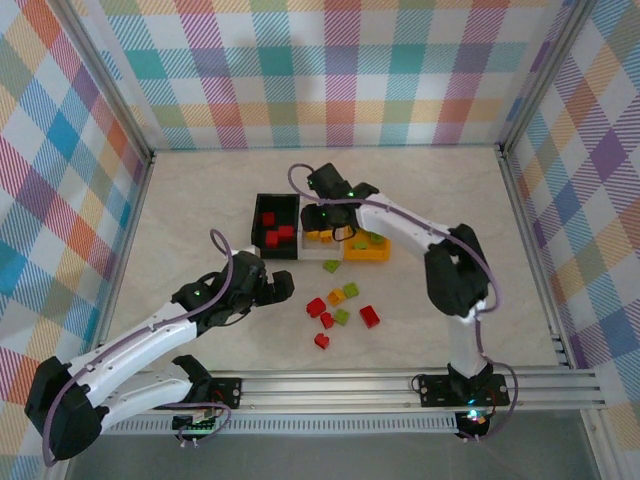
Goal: Sort the legos into containers by color
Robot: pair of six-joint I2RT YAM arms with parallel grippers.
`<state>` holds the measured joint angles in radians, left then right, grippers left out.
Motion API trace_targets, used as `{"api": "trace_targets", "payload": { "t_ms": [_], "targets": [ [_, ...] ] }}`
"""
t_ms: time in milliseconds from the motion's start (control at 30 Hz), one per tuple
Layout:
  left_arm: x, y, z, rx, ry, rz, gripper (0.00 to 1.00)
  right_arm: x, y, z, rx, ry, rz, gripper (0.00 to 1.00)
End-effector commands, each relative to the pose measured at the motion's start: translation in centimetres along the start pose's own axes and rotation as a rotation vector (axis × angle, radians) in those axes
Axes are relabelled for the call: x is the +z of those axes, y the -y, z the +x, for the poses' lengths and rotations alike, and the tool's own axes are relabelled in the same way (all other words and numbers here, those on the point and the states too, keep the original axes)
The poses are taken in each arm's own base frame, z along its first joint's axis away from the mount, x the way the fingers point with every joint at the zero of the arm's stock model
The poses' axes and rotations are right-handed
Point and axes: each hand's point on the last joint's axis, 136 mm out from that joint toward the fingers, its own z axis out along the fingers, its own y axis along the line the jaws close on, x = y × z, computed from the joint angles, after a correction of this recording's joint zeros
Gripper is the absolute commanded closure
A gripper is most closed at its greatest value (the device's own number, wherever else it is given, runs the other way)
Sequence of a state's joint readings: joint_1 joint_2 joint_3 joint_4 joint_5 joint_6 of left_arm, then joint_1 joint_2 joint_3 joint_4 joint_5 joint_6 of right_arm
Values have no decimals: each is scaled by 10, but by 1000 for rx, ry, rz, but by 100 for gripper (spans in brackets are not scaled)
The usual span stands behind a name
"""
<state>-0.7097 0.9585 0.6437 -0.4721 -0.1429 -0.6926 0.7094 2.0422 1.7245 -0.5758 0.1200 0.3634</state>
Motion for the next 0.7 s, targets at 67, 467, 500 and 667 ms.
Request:
{"api": "trace_targets", "payload": {
  "t_ms": [67, 467, 500, 667],
  "targets": [
    [2, -9, 13, -20, -45, -6, 0, 16, 19, -5, 12, -65, 89, 54],
    [4, 11, 16, 35, -104, 58, 0, -30, 7, -26, 31, 38, 23, 30],
    [6, 15, 17, 47, -116, 67, 0, -38, 6, -25, 38, 52, 10, 30],
    [19, 40, 29, 110, -176, 104, 9, -65, 11, 4, 79, 75, -41, 30]
  ]
}}
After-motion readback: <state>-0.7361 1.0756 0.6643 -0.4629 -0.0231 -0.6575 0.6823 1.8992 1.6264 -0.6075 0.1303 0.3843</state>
